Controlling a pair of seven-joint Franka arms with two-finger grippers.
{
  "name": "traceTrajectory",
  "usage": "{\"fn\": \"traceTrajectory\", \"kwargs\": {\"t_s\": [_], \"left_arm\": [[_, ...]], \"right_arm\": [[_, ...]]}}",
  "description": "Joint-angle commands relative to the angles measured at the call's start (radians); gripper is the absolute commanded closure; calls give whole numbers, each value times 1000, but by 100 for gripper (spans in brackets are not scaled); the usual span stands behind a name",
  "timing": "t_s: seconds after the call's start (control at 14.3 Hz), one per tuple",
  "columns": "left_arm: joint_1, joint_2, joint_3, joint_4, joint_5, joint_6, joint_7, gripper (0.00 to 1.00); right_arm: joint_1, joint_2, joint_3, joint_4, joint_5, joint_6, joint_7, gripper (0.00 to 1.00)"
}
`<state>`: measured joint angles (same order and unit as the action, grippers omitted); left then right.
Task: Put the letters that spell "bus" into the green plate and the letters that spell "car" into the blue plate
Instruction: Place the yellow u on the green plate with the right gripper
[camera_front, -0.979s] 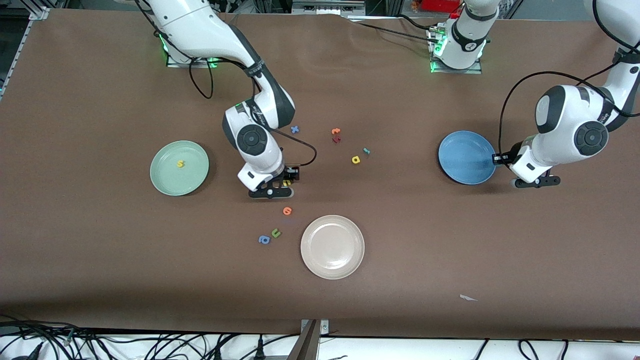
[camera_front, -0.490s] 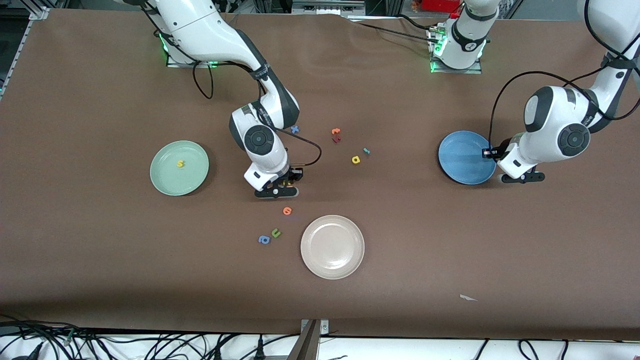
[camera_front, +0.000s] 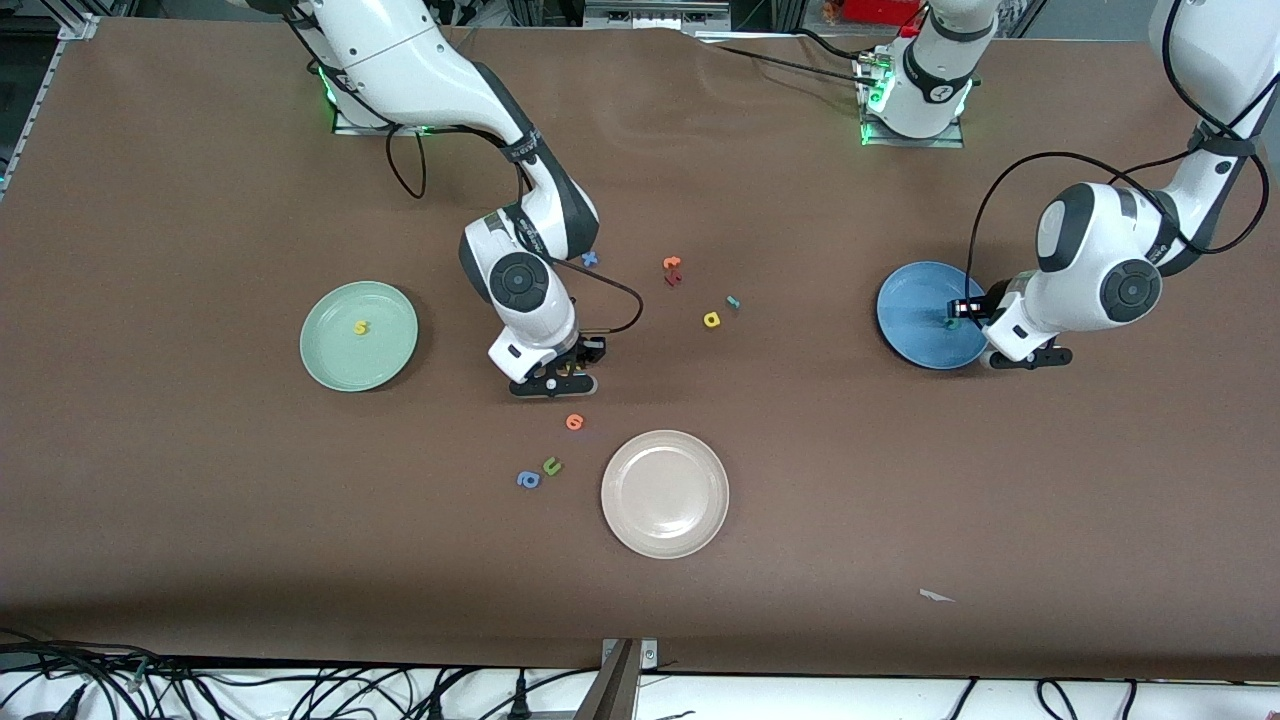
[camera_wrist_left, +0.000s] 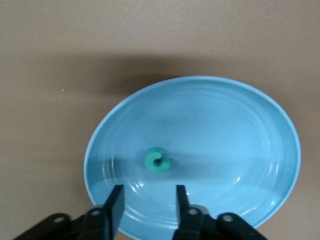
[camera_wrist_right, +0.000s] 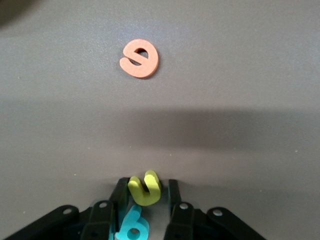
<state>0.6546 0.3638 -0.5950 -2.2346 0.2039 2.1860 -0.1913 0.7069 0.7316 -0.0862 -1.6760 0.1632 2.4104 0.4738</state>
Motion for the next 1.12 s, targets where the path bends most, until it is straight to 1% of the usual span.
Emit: {"fn": "traceTrajectory", "kwargs": {"t_s": [0.0,0.07,0.14,0.28,0.42,0.56,0.63,0.7,0.77,0.91,1.05], "left_arm": [[-1,-12,-9,10,14,3,-30,0],[-1,-20,-12,18,14,1,-34,0],[0,-26,-34,33,14,-2,-51,0],[-1,-28,-80,68,14,-8,-146,0],[-1,-26,-135,70,12,-6,-241,0],[-1,-26,-198,70,12,-5,-340,0],[-3,-25,-233,70,12,-5,-402,0],[-4,-23,-271,69,14,-3,-462,0],[-24,-22,-294,69,14,1,-512,0],[-103,-19,-296,81,15,5,-591,0],[-160,-9,-296,85,18,5,-649,0]], "right_arm": [[9,23,-6,27,1,9,-1,91],[8,20,-7,28,-7,4,-12,95],[8,11,-12,27,-7,-2,-17,97],[6,-29,-32,22,-8,-40,-14,97],[6,-79,-79,22,-10,-118,-23,97],[6,-124,-131,13,-10,-245,-84,97],[8,-145,-167,-17,-11,-301,-112,96],[8,-190,-205,-77,-13,-306,-136,96],[6,-233,-231,-134,-14,-304,-186,96],[6,-314,-297,-250,-16,-304,-321,96],[6,-366,-377,-362,-14,-284,-455,96]]}}
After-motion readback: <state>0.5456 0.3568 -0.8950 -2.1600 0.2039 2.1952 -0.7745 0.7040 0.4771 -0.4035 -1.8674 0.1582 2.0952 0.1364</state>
